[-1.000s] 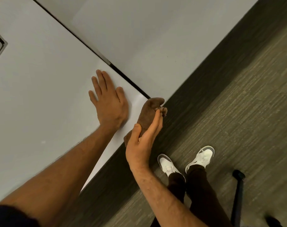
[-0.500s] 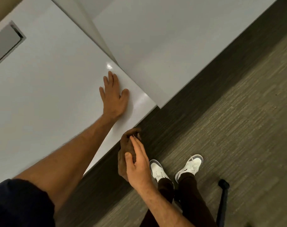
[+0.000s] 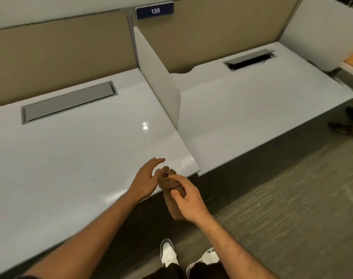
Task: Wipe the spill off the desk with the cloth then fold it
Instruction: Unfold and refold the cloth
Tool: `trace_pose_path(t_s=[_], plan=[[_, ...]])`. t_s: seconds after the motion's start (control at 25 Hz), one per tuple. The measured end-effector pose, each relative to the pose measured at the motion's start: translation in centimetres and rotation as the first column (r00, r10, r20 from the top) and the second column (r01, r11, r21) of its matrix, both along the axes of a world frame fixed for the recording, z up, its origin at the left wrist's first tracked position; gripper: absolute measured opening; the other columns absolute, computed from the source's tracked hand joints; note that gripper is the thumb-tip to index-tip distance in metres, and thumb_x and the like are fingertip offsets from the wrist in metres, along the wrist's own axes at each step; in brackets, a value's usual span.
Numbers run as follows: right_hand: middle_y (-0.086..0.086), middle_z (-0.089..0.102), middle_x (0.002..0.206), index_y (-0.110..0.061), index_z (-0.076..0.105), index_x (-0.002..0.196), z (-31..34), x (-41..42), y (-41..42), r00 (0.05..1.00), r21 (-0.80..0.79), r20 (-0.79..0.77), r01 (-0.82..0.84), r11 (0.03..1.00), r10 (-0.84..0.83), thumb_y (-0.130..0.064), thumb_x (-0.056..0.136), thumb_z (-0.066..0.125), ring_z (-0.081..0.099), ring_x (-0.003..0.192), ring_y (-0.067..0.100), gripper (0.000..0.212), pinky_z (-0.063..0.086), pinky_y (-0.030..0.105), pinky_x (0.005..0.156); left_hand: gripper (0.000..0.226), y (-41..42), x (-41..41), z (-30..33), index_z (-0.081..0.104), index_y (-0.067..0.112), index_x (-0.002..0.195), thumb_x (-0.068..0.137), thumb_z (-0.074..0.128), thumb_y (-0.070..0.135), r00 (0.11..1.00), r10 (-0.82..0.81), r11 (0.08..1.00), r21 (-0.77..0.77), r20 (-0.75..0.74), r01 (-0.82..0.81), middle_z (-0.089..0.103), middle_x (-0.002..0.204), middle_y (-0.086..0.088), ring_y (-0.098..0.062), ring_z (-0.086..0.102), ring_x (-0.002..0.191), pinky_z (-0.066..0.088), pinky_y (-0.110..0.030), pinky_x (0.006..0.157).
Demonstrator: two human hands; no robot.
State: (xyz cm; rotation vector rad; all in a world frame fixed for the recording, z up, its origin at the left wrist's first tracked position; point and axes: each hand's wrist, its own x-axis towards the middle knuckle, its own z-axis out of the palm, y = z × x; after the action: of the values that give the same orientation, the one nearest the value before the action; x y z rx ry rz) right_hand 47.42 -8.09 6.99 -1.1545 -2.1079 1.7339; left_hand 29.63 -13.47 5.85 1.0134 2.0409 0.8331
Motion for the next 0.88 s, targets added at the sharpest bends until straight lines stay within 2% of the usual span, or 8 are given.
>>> trace_pose_path(t_s=[0.08,0.16,0.24,0.4,0.6,0.72,0.8,0.88], plan=[[-0.048,0.042,0.125,-0.069,0.046,0.122,2.8,-0.1,0.3,0.997,0.050,0.009,-0.081,0.995,0.081,-0.018,0.101,0.058,0.042,0.115,-0.030,0.057,0.036,-0.002,0.091,0.039,-1.4,-0.4,2.2,0.054,0.031,0.148,0.111,0.047,0.025,1.000,0.025,0.998,0.051,-0.004,-0.025,0.047,0.162,-0.001,-0.023,0.037,0.153,0.026,-0.047,0.129],[-0.048,0.043,0.124,-0.058,0.049,0.129,5.1,-0.3,0.5,0.991,0.108,-0.002,-0.136,0.985,0.137,-0.018,0.101,0.058,0.043,0.116,-0.028,0.050,0.037,0.000,0.093,0.043,-2.6,-0.7,3.8,0.056,0.029,0.147,0.108,0.050,0.012,0.998,0.056,0.993,0.102,0.000,-0.055,0.053,0.157,0.001,-0.022,0.044,0.149,0.031,-0.045,0.125],[-0.049,0.045,0.122,-0.054,0.050,0.130,6.9,-0.5,0.7,0.987,0.143,-0.027,-0.155,0.977,0.160,-0.016,0.100,0.058,0.045,0.118,-0.024,0.049,0.039,0.001,0.094,0.049,-3.4,-0.8,5.0,0.057,0.028,0.146,0.104,0.051,0.004,0.997,0.080,0.989,0.122,0.019,-0.082,0.055,0.155,0.002,-0.020,0.047,0.146,0.034,-0.041,0.120],[-0.043,0.051,0.123,-0.052,0.055,0.127,8.9,-0.7,1.1,0.981,0.165,-0.087,-0.157,0.974,0.173,-0.013,0.098,0.059,0.049,0.121,-0.014,0.049,0.041,0.012,0.101,0.048,-4.5,-0.7,6.4,0.054,0.027,0.148,0.103,0.058,0.010,0.992,0.093,0.984,0.145,0.086,-0.105,0.057,0.152,0.001,-0.019,0.051,0.141,0.036,-0.043,0.119],[-0.029,0.058,0.129,-0.049,0.057,0.127,10.6,-1.4,2.5,0.967,0.182,-0.172,-0.157,0.971,0.189,-0.013,0.096,0.062,0.055,0.121,-0.005,0.048,0.048,0.020,0.103,0.048,-5.3,-0.8,7.8,0.053,0.024,0.149,0.103,0.062,0.013,0.989,0.066,0.982,0.167,0.134,-0.088,0.060,0.148,-0.002,-0.018,0.055,0.137,0.039,-0.049,0.120],[-0.022,0.060,0.131,-0.045,0.059,0.127,11.4,-2.0,3.5,0.955,0.190,-0.206,-0.176,0.966,0.215,-0.011,0.094,0.063,0.057,0.123,0.002,0.048,0.049,0.026,0.107,0.046,-5.6,-0.6,8.7,0.053,0.032,0.145,0.103,0.063,0.015,0.986,0.068,0.976,0.197,0.151,-0.097,0.064,0.139,0.002,-0.012,0.061,0.126,0.049,-0.039,0.111],[-0.022,0.061,0.130,-0.045,0.060,0.127,11.8,-2.3,4.3,0.943,0.198,-0.229,-0.197,0.960,0.241,-0.011,0.094,0.063,0.058,0.122,0.002,0.047,0.050,0.025,0.106,0.046,-5.5,-0.5,9.0,0.052,0.038,0.143,0.103,0.064,0.020,0.983,0.083,0.968,0.220,0.166,-0.119,0.067,0.132,0.003,-0.009,0.066,0.118,0.055,-0.022,0.096],[-0.023,0.061,0.128,-0.045,0.060,0.126,12.1,-2.4,5.0,0.931,0.200,-0.247,-0.222,0.954,0.268,-0.011,0.093,0.063,0.058,0.121,0.001,0.047,0.051,0.023,0.103,0.043,-5.2,-0.2,9.0,0.052,0.040,0.142,0.105,0.061,0.020,0.976,0.131,0.957,0.235,0.176,-0.171,0.068,0.128,0.003,-0.011,0.067,0.115,0.057,-0.017,0.089]])
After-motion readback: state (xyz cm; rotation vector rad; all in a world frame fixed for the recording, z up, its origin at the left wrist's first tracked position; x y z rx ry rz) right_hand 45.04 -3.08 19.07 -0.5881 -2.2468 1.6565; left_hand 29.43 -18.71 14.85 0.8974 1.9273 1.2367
